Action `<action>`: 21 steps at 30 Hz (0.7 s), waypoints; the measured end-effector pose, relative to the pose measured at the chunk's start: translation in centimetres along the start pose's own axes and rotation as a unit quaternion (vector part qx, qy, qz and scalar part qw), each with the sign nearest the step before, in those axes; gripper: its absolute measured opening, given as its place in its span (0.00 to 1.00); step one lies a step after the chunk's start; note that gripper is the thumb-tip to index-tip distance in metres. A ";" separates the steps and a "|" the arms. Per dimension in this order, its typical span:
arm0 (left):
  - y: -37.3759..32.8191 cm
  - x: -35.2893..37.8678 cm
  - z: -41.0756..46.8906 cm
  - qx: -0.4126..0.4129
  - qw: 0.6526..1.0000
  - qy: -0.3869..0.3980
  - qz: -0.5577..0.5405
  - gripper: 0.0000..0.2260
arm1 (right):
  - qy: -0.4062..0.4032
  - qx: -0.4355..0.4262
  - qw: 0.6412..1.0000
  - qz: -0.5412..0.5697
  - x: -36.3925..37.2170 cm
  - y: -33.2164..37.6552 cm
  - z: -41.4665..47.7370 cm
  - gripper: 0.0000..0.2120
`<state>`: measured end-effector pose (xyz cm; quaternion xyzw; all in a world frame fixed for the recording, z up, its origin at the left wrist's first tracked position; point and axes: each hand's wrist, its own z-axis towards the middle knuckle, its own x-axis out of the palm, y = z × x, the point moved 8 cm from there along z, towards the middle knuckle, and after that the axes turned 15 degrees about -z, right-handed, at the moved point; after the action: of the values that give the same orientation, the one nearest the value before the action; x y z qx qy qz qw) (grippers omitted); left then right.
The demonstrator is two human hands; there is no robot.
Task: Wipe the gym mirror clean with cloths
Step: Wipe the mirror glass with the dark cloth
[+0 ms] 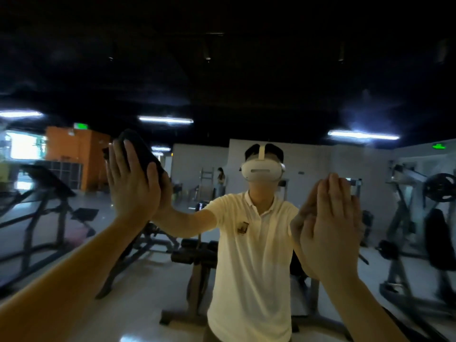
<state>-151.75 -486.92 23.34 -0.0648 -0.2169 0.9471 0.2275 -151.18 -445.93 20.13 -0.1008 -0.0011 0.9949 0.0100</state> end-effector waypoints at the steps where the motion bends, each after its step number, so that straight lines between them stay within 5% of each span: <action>1: 0.8 0.5 -1.1 -0.025 1.000 0.002 -0.002 0.34 | -0.003 0.007 1.000 -0.001 0.0 0.2 0.0 0.31; 4: -2.5 3.9 -6.4 0.076 0.995 0.029 0.061 0.31 | -0.003 0.017 1.000 0.010 0.1 0.7 -0.2 0.31; 7: -10.9 7.7 -11.7 0.139 0.986 0.082 -0.031 0.29 | 0.006 0.007 1.000 0.020 0.0 0.7 -0.4 0.31; 11: -22.1 14.3 -19.6 0.346 0.907 0.240 0.012 0.31 | 0.017 -0.047 0.997 0.064 0.0 -0.6 -0.5 0.29; 13: -23.0 15.1 -20.4 0.398 0.880 0.256 0.034 0.31 | 0.012 -0.093 0.994 0.054 -0.1 -1.4 -1.0 0.27; 16: -19.0 13.7 -17.9 0.371 0.901 0.222 0.037 0.34 | 0.000 -0.110 0.993 0.042 -0.7 -2.6 -2.6 0.34; 21: -5.8 6.0 -12.2 0.184 0.976 0.101 0.055 0.34 | 0.006 -0.032 0.999 0.009 -1.8 -3.0 -6.6 0.30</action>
<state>-152.06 -474.90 14.81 -0.1285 -0.0106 0.9705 0.2036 -148.06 -442.97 14.02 -0.1071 -0.0321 0.9937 -0.0022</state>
